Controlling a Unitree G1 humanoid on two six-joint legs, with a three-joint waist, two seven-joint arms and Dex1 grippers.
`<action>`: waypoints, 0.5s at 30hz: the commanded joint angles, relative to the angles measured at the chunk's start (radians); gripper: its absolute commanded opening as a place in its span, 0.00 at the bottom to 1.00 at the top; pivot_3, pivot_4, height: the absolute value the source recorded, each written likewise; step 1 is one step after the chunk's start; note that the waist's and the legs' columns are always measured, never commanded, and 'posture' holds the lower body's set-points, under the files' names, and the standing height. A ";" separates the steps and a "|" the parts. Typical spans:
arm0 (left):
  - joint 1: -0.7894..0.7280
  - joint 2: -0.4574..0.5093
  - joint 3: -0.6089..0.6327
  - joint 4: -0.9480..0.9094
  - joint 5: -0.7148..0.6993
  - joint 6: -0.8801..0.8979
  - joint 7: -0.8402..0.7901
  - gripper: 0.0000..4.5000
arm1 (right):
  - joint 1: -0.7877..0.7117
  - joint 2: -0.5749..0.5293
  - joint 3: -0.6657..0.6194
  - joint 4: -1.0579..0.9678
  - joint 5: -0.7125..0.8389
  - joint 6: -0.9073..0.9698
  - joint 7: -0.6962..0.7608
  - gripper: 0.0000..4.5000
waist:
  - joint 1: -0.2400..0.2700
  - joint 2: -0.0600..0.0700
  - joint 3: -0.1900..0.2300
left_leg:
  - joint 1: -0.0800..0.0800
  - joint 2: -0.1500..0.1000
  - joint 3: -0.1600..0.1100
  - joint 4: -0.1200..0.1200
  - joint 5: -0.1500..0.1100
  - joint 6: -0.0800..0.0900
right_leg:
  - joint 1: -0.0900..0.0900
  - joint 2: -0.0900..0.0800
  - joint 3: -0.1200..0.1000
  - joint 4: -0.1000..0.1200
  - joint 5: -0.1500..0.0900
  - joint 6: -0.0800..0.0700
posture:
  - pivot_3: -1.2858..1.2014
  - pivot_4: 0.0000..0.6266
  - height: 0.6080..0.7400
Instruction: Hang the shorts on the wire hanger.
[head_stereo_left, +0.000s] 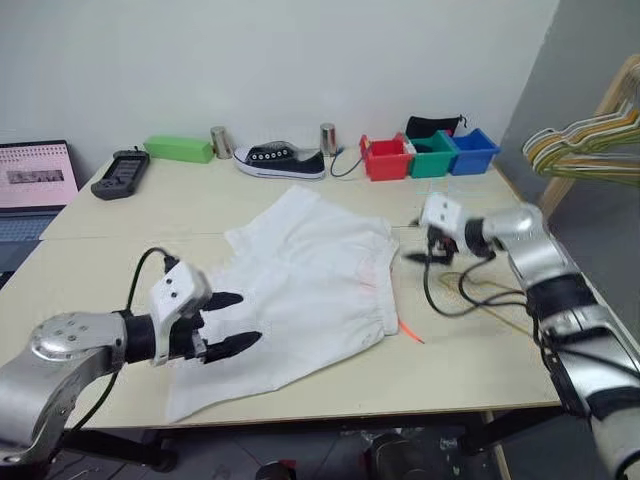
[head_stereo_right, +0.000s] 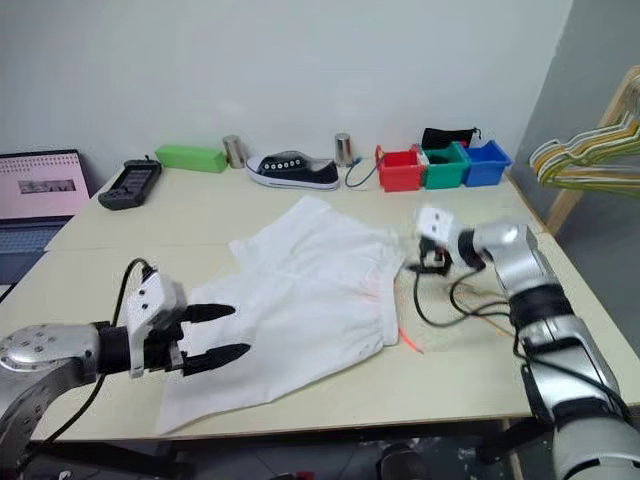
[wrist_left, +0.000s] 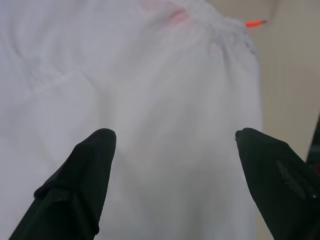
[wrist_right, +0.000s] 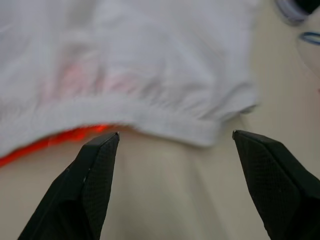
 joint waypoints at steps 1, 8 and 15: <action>0.056 0.040 0.022 0.025 0.042 -0.076 -0.091 0.91 | 0.078 -0.050 0.036 -0.231 0.022 -0.023 0.085 0.85 | 0.000 0.002 0.003 | 0.000 0.000 0.000 0.000 0.000 0.000 | -0.001 0.000 0.000 0.000 0.000 0.000 | 0.48 0.08 1.00; 0.117 0.010 -0.049 0.055 0.100 -0.135 -0.117 0.91 | 0.137 -0.023 0.102 -0.241 -0.063 -0.096 0.005 0.85 | 0.007 0.000 0.003 | 0.004 0.000 0.000 0.001 0.000 0.000 | 0.002 0.000 0.001 -0.001 -0.003 -0.005 | 0.48 0.08 1.00; 0.147 -0.056 -0.131 0.155 0.223 -0.254 -0.065 0.91 | 0.124 0.030 0.149 -0.167 -0.125 -0.146 -0.067 0.85 | 0.015 -0.002 0.002 | 0.004 0.000 0.000 0.001 0.000 0.000 | 0.002 0.000 0.001 0.000 -0.003 -0.005 | 0.47 0.08 1.00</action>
